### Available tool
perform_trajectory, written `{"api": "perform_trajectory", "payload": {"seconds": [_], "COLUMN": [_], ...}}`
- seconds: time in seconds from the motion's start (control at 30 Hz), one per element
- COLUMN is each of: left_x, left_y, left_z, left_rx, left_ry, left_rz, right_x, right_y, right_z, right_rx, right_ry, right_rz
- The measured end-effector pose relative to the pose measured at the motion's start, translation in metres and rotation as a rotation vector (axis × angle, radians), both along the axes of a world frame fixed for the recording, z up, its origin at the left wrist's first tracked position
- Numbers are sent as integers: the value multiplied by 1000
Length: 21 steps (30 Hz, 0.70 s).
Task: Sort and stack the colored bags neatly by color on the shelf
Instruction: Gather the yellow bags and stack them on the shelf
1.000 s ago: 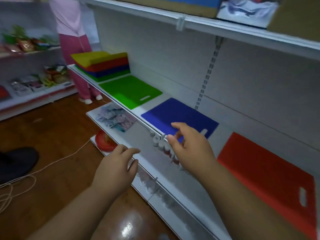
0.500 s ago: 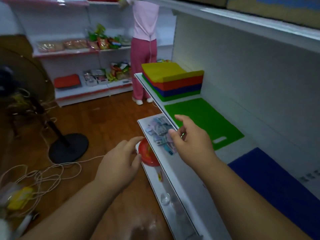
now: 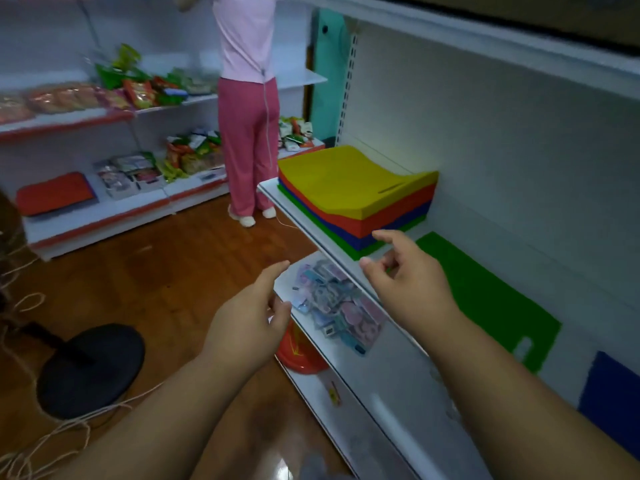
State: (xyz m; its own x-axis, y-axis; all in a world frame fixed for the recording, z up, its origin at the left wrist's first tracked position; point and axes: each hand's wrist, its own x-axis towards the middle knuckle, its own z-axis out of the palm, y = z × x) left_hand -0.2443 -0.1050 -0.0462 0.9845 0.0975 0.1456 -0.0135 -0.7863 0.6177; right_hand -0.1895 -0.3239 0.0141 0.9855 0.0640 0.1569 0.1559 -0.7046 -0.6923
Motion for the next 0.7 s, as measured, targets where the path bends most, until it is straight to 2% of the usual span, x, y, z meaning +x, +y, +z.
{"api": "perform_trajectory", "payload": {"seconds": [0.1, 0.2, 0.3, 0.37, 0.47, 0.57, 0.63, 0.7], "left_x": [51, 93, 125, 148, 178, 215, 242, 264], "left_y": [5, 3, 8, 13, 19, 32, 46, 61], "left_z": [-9, -19, -23, -20, -21, -30, -36, -43], "left_rx": [-21, -116, -247, -418, -762, -992, -1075, -1044], "left_ry": [15, 37, 114, 199, 340, 382, 401, 409], "left_rz": [-41, -79, -150, -175, -188, -126, -69, -57], "right_x": [43, 94, 128, 133, 129, 125, 115, 97], "right_y": [2, 11, 15, 20, 27, 35, 41, 50], "right_z": [-3, -1, -4, -3, -1, -4, -11, -15], "right_rx": [9, -61, -117, -116, -99, -71, -60, -68], "right_ry": [32, 132, 284, 366, 301, 246, 234, 230], "right_rz": [-65, -30, 0, -36, -161, -365, -458, -481]}}
